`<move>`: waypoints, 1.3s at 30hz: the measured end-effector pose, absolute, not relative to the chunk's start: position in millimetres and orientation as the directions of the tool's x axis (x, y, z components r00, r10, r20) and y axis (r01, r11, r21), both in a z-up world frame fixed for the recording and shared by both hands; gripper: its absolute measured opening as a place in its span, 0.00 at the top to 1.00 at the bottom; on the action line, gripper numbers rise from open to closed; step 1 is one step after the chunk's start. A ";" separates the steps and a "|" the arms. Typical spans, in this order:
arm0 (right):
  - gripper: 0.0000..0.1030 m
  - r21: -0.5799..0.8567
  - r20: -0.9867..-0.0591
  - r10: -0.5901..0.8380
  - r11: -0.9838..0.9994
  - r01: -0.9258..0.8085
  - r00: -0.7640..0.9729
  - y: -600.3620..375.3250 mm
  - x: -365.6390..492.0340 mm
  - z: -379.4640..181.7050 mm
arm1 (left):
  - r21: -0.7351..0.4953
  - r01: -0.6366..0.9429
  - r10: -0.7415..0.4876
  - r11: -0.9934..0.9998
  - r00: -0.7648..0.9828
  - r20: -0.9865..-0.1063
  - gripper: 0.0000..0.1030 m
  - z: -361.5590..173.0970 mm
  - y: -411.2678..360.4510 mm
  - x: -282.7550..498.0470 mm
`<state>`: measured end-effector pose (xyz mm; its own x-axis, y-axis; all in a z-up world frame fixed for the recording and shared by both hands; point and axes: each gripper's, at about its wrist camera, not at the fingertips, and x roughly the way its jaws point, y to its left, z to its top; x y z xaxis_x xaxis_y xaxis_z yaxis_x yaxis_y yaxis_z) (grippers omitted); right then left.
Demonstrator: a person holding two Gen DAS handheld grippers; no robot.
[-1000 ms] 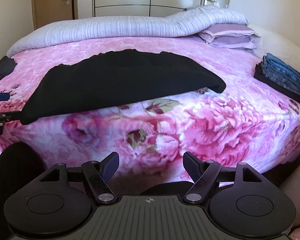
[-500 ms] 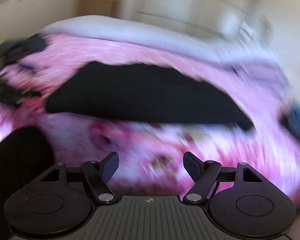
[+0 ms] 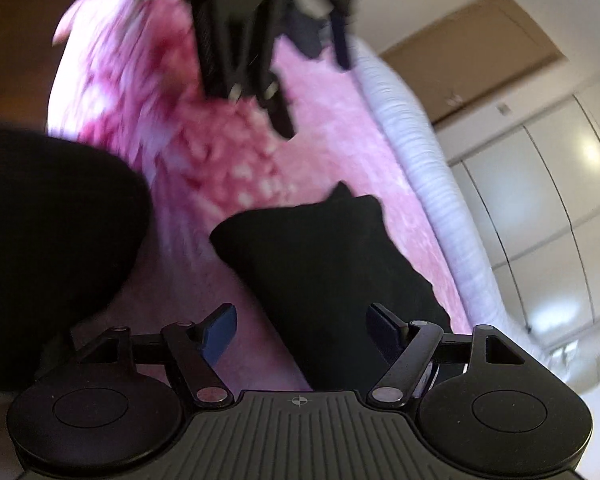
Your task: Fold clothes
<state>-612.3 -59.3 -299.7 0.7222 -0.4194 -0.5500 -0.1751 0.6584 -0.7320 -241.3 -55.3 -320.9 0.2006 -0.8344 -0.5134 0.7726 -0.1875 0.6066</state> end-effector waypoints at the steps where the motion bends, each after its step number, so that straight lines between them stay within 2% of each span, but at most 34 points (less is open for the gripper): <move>1: 0.47 -0.731 -0.561 -0.416 0.655 -0.193 0.716 -63.1 -606.3 -304.9 | 0.620 0.757 -0.835 -0.207 0.194 -0.516 0.23 -325.0 -57.6 -240.4; 2: 0.49 -0.713 -0.572 -0.397 0.674 -0.195 0.718 -68.9 -604.3 -303.5 | 0.631 0.741 -0.836 -0.228 0.183 -0.517 0.23 -329.6 -60.3 -239.5; 3: 0.62 -0.690 -0.574 -0.383 0.702 -0.176 0.724 -74.2 -604.2 -298.9 | 0.647 0.721 -0.841 -0.248 0.172 -0.514 0.23 -334.6 -63.5 -238.6; 4: 0.86 -0.667 -0.576 -0.369 0.728 -0.158 0.730 -79.3 -604.3 -293.9 | 0.670 0.693 -0.851 -0.266 0.158 -0.502 0.23 -340.0 -67.2 -237.8; 8: 0.87 -0.614 -0.556 -0.339 0.783 -0.100 0.759 -93.7 -610.4 -263.6 | 0.788 0.528 -0.890 -0.317 0.120 -0.439 0.18 -363.1 -89.5 -235.6; 16: 0.92 -0.592 -0.522 -0.334 0.804 -0.052 0.785 -102.4 -618.4 -228.4 | 0.892 0.246 -0.915 -0.378 0.047 -0.401 0.20 -391.9 -160.4 -230.9; 18: 0.93 -0.586 -0.530 -0.323 0.808 -0.063 0.785 -100.7 -620.2 -229.3 | 0.882 0.229 -0.903 -0.412 0.027 -0.429 0.46 -391.7 -176.9 -227.0; 19: 0.93 -0.580 -0.534 -0.317 0.812 -0.067 0.784 -100.4 -620.9 -230.4 | 0.865 0.228 -0.886 -0.448 0.017 -0.463 0.74 -391.0 -183.0 -225.1; 20: 0.93 -0.573 -0.537 -0.312 0.817 -0.067 0.784 -99.9 -619.9 -232.9 | 0.852 0.217 -0.871 -0.478 0.008 -0.491 0.85 -391.0 -187.6 -223.5; 22: 0.94 -0.544 -0.552 -0.294 0.836 -0.069 0.780 -101.8 -619.6 -235.7 | 0.847 0.166 -0.859 -0.506 -0.002 -0.512 0.90 -392.8 -188.1 -221.2; 28: 0.95 -0.500 -0.561 -0.239 0.861 -0.095 0.792 -90.9 -628.3 -228.2 | 0.852 0.225 -0.871 -0.474 0.025 -0.491 0.93 -368.6 -160.8 -217.5; 34: 0.96 -0.409 -0.565 -0.105 0.897 -0.167 0.819 -59.0 -646.1 -217.3 | 0.820 0.270 -0.837 -0.504 0.079 -0.541 0.92 -334.9 -119.0 -223.7; 36: 0.96 -0.375 -0.543 -0.065 0.911 -0.173 0.837 -56.7 -652.1 -209.2 | 0.818 0.262 -0.831 -0.512 0.092 -0.549 0.92 -316.8 -116.3 -225.8; 39: 0.96 -0.283 -0.462 -0.046 0.954 -0.098 0.886 -76.4 -663.9 -182.9 | 0.833 0.224 -0.838 -0.506 0.101 -0.536 0.92 -281.4 -138.3 -235.6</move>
